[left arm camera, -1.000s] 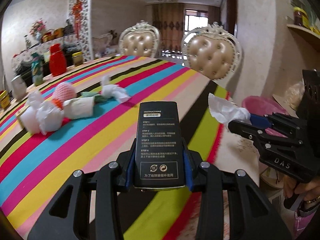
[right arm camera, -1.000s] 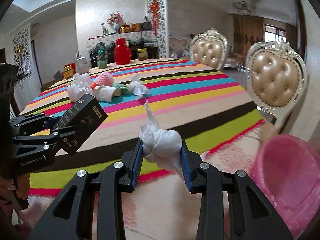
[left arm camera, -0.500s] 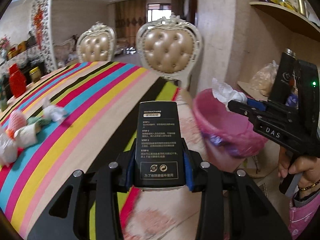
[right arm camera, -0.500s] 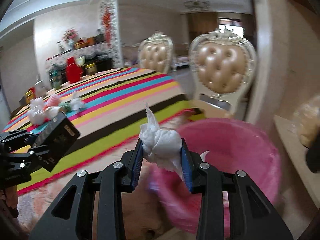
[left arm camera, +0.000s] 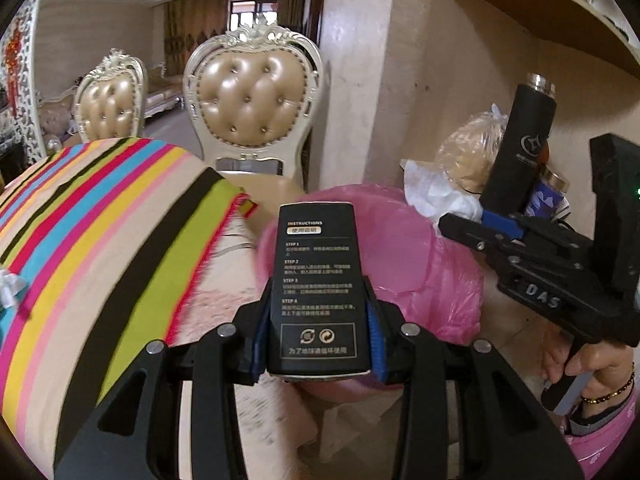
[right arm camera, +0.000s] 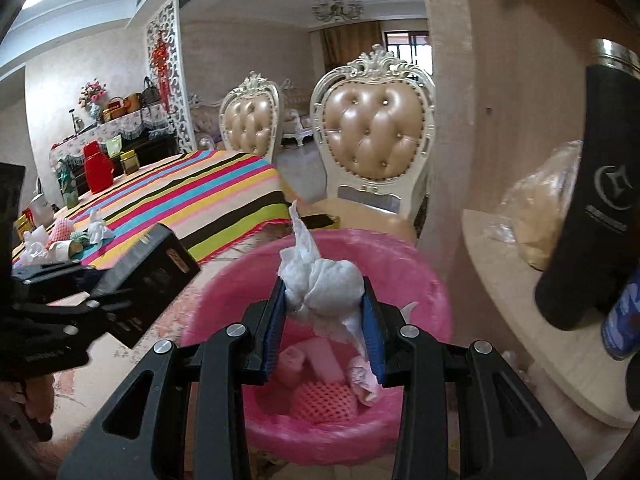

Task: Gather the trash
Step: 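Open both grippers to drop the black box and tissue ball into the bin, then move both open grippers back over the striped table, then grasp the white paper cup with green print with the right gripper, then grasp the white plastic bag with the left gripper while the right holds the cup, then carry the paper cup and plastic bag over the pink bin with both grippers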

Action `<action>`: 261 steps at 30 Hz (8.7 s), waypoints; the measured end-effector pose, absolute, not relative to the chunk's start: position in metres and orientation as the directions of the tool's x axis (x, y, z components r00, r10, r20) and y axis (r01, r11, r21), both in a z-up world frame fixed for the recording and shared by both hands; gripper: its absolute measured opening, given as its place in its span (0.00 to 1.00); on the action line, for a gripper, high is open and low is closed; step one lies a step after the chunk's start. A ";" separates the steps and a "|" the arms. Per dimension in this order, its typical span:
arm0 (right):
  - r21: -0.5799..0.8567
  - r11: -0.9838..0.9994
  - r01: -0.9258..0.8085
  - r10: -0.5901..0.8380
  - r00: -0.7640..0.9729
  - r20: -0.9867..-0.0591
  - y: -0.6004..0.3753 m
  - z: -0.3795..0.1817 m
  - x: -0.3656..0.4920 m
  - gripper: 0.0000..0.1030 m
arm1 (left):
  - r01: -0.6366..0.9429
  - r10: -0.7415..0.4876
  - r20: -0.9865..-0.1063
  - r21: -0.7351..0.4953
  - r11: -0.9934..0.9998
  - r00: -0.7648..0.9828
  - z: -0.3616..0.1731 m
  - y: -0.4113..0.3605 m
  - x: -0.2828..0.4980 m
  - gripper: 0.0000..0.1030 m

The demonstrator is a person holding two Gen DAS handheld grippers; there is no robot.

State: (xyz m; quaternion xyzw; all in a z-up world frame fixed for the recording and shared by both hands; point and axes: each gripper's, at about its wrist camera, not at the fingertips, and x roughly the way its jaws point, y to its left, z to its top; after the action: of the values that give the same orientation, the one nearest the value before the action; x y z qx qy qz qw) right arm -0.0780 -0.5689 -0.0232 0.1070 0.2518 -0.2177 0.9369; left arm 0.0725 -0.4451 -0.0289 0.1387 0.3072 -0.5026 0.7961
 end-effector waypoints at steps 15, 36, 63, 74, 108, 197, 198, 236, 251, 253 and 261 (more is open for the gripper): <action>0.138 0.873 0.467 -0.337 0.783 -0.522 -0.586 -0.023 -0.079 0.44 | 0.859 -0.721 -0.606 -0.117 0.499 0.336 -0.047 -0.468 0.098 0.78; 0.103 0.967 0.234 -0.139 0.819 -0.556 -0.474 -0.023 0.007 0.69 | 0.512 -0.383 -0.634 0.024 0.859 0.672 -0.040 -0.232 0.190 0.95; -0.081 0.932 -0.353 0.196 0.682 -0.705 -0.217 -0.057 0.279 0.70 | -0.114 0.070 -0.641 -0.028 0.993 0.764 -0.046 0.042 0.280 0.95; -0.058 0.883 -0.466 0.296 0.648 -0.702 -0.167 -0.047 0.330 0.70 | -0.310 0.250 -0.551 -0.017 0.951 0.796 -0.029 0.074 0.268 0.95; -0.143 0.875 -0.463 0.236 0.665 -0.708 -0.161 -0.047 0.296 0.36 | -0.280 0.206 -0.600 -0.032 0.959 0.773 -0.041 0.069 0.273 0.95; 0.072 0.983 -0.167 0.175 0.757 -0.630 -0.265 -0.045 0.223 0.37 | 0.097 -0.140 -0.605 -0.103 0.990 0.784 -0.041 -0.035 0.217 0.39; 0.067 0.983 -0.171 0.175 0.761 -0.624 -0.265 -0.042 0.211 0.37 | 0.103 -0.142 -0.603 -0.099 0.990 0.785 -0.039 -0.036 0.211 0.39; 0.082 0.996 -0.020 0.061 0.839 -0.540 -0.373 -0.024 0.022 0.38 | 0.504 -0.406 -0.627 -0.026 0.864 0.664 -0.042 -0.187 0.099 0.40; 0.117 0.941 0.318 -0.216 0.828 -0.517 -0.514 -0.025 -0.042 0.39 | 0.744 -0.600 -0.624 -0.043 0.667 0.502 -0.030 -0.322 0.083 0.40; 0.126 0.926 0.356 -0.244 0.819 -0.520 -0.533 -0.027 -0.051 0.39 | 0.766 -0.622 -0.625 -0.060 0.640 0.471 -0.029 -0.339 0.084 0.40; 0.161 0.885 0.436 -0.295 0.796 -0.529 -0.577 -0.034 -0.074 0.39 | 0.844 -0.685 -0.637 -0.098 0.527 0.353 -0.030 -0.426 0.083 0.40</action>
State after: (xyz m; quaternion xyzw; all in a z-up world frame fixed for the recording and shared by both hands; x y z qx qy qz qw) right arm -0.0737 -0.5774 -0.0341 0.1388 0.2534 -0.1951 0.9373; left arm 0.0831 -0.4260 -0.0300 0.1247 0.3199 -0.4702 0.8131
